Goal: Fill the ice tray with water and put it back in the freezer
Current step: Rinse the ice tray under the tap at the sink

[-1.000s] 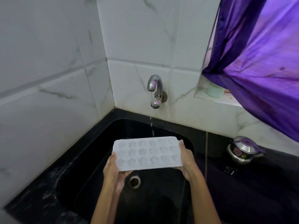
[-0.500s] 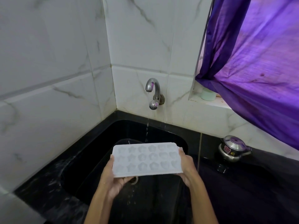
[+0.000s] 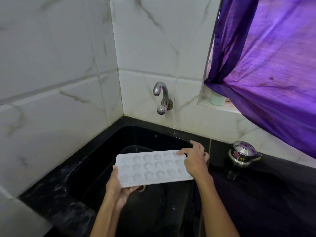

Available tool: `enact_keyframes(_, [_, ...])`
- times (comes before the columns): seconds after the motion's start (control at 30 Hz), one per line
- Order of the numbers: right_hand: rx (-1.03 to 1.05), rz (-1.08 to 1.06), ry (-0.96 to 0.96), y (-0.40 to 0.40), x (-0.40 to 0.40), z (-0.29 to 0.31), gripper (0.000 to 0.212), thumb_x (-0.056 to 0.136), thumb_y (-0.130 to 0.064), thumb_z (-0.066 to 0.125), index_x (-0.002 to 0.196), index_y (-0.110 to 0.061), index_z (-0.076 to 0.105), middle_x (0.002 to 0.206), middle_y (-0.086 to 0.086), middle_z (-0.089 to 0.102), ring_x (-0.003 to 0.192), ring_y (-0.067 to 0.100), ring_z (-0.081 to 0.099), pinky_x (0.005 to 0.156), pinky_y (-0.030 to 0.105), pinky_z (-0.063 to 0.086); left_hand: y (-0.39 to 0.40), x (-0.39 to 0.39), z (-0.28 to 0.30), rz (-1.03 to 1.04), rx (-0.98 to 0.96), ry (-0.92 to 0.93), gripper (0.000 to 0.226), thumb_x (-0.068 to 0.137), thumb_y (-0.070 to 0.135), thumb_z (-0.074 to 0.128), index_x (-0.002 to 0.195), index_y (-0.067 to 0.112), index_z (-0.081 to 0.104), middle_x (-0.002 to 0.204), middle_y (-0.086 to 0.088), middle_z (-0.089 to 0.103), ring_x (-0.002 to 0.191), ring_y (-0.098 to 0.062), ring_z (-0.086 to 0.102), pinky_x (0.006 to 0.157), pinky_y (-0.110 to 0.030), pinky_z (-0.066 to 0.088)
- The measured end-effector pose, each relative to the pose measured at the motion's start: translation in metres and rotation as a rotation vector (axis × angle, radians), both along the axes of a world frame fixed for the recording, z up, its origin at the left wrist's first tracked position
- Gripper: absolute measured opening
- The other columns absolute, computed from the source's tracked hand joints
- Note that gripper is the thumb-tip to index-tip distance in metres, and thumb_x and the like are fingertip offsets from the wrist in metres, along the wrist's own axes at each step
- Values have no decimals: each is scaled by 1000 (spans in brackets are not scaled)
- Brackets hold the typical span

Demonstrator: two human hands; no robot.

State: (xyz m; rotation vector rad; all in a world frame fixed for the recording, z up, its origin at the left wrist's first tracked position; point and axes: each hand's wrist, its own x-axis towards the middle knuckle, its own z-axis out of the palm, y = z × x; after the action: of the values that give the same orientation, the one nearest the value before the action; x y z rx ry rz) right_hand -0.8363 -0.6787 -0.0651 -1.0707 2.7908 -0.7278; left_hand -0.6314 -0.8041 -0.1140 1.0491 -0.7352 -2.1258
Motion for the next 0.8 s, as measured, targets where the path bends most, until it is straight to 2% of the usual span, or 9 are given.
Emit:
enact_keyframes(0.2, [79, 67, 67, -3, 5, -13, 48, 80, 9, 57, 110, -27, 68, 155, 10, 17, 145, 30, -7, 113, 57, -7, 7, 0, -2, 24, -8, -16, 44, 96, 51, 37, 102, 13, 60, 100, -16, 71, 91, -36, 67, 59, -49, 56])
enact_keyframes(0.37, [87, 72, 115, 1, 8, -20, 38, 75, 8, 58, 91, -26, 67, 147, 5, 27, 145, 29, -5, 110, 57, -11, 10, 2, -2, 52, -29, -44, 42, 96, 49, 39, 97, 13, 60, 95, -15, 71, 86, -36, 68, 55, -47, 56])
enact_keyframes(0.47, [96, 43, 143, 3, 10, -22, 36, 76, -1, 63, 97, -30, 65, 142, 4, 29, 144, 28, -3, 110, 59, -11, 12, 2, 0, 45, -38, -49, 42, 96, 49, 38, 98, 13, 60, 96, -16, 70, 87, -36, 67, 56, -47, 56])
enact_keyframes(0.57, [97, 43, 160, 3, 11, -23, 44, 74, 1, 61, 103, -33, 64, 150, 6, 22, 145, 30, -7, 109, 60, -12, 11, 3, 0, 40, -52, -50, 42, 96, 50, 37, 98, 14, 60, 97, -16, 70, 89, -37, 67, 59, -49, 55])
enact_keyframes(0.7, [81, 53, 163, 4, 12, -25, 49, 76, 8, 54, 97, -35, 67, 147, 4, 28, 145, 28, -7, 108, 59, -16, 10, 2, 0, 52, -64, -63, 45, 96, 50, 36, 98, 12, 61, 93, -16, 71, 87, -37, 67, 60, -49, 55])
enact_keyframes(0.8, [98, 34, 188, 5, 14, -27, 43, 72, 1, 61, 97, -34, 65, 140, 1, 32, 144, 27, -3, 109, 61, -14, 10, 2, 1, 59, -66, -65, 45, 96, 50, 37, 97, 12, 61, 87, -14, 73, 85, -37, 67, 60, -49, 55])
